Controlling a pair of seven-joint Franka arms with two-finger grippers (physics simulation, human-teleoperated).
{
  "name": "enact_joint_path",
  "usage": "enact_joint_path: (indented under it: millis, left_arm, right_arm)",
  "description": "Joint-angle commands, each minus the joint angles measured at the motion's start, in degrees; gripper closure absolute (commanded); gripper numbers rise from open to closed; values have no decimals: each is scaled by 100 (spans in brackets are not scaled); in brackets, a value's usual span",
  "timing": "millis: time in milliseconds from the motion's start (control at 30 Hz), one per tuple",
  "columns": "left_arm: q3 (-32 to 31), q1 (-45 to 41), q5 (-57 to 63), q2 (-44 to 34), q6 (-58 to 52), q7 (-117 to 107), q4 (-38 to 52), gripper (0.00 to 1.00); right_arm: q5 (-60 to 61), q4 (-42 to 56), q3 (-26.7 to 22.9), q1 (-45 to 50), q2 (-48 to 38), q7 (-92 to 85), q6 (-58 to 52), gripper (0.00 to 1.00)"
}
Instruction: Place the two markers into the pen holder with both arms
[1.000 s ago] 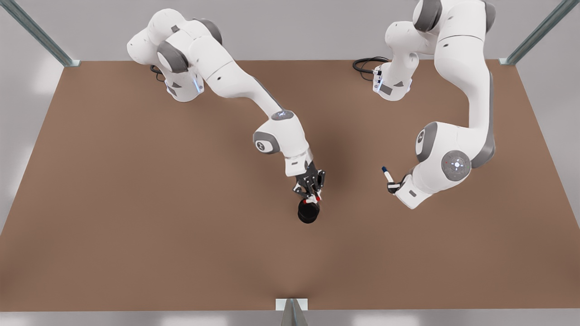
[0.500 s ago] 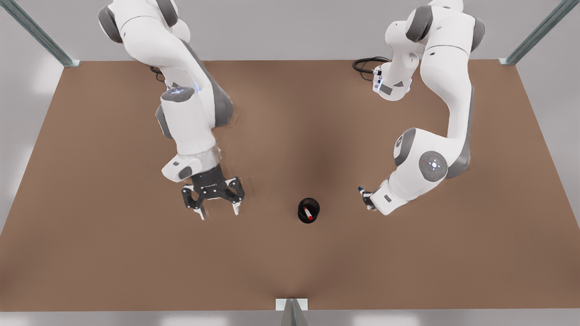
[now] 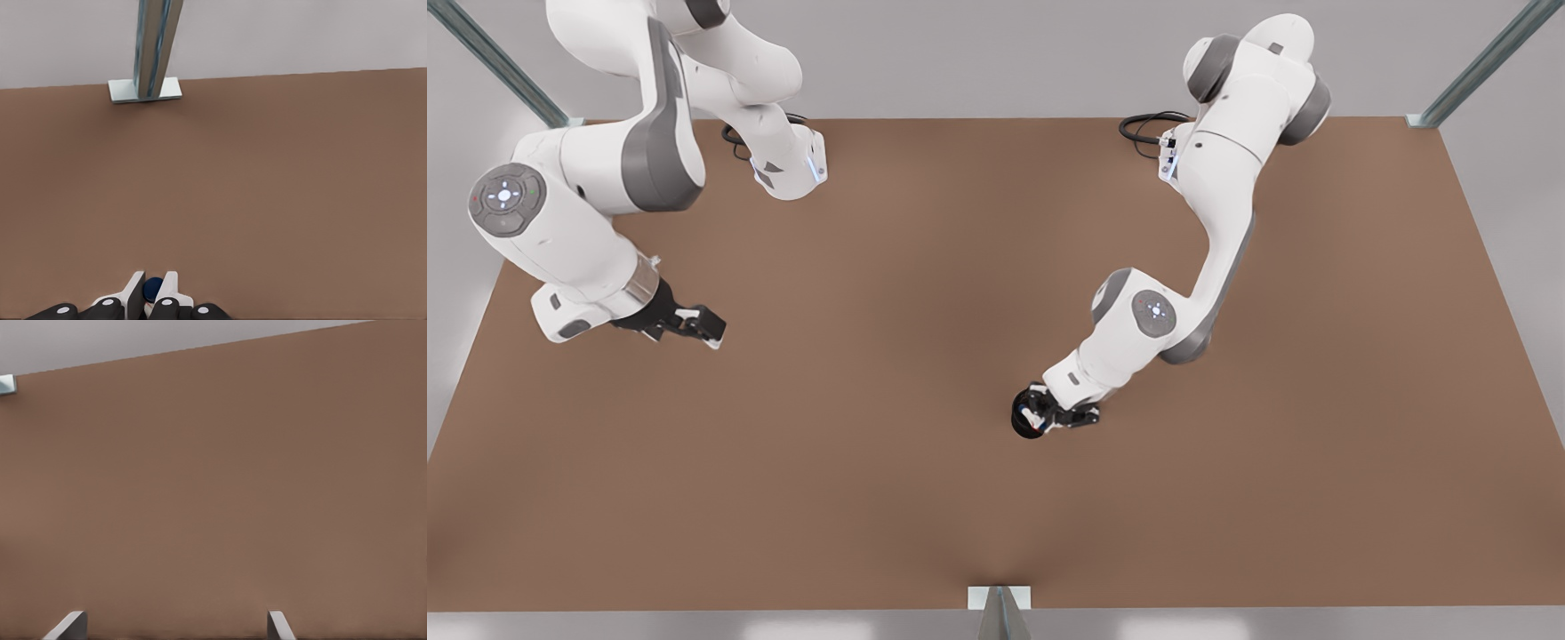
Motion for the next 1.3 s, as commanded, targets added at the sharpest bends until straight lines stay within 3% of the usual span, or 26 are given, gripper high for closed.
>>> enact_joint_path:
  millis: [0, 433, 467, 567, 667, 767, 800, 900, 967, 1000, 1267]
  left_arm:
    - [-3, -15, -87, -89, 286, -45, -200, 79]
    - [32, 47, 151, -133, 312, 192, -781, 79]
    - [24, 64, 142, -142, 312, 183, -772, 0]
    - [41, 99, 133, -265, -56, 131, -693, 0]
    - [32, 1030, 159, -739, -2192, 183, -253, 0]
    - [50, 2006, 1135, -1029, -4750, 605, 424, 0]
    - [32, 2340, 1126, -1266, -5057, 605, 424, 0]
    - [32, 2569, 1082, -2109, -5418, 631, 424, 0]
    - [902, 2103, 652, -2699, -5375, 1078, 213, 0]
    - [911, 2095, 660, -2901, -5357, 1185, 55, 0]
    - [876, 2068, 819, -2743, -5366, 1176, 28, 0]
  right_arm:
    - [69, 3, 1, -8, -3, -1124, -469, 0]
    - [61, 91, 133, 54, -21, -1080, -478, 0]
    - [61, 91, 133, 45, -30, -1080, -487, 0]
    - [61, 91, 133, 45, -21, -1107, -487, 0]
    - [61, 91, 133, 28, -21, -1124, -487, 0]
    - [61, 83, 133, 10, -21, -1133, -487, 0]
    - [69, 83, 133, 10, -21, -1133, -487, 0]
    - [69, 83, 133, 1, -21, -1142, -487, 0]
    - [61, 83, 133, 1, -21, -1133, -487, 0]
    - [61, 83, 133, 1, -21, -1142, -487, 0]
    - [69, 83, 133, 1, -21, -1133, -487, 0]
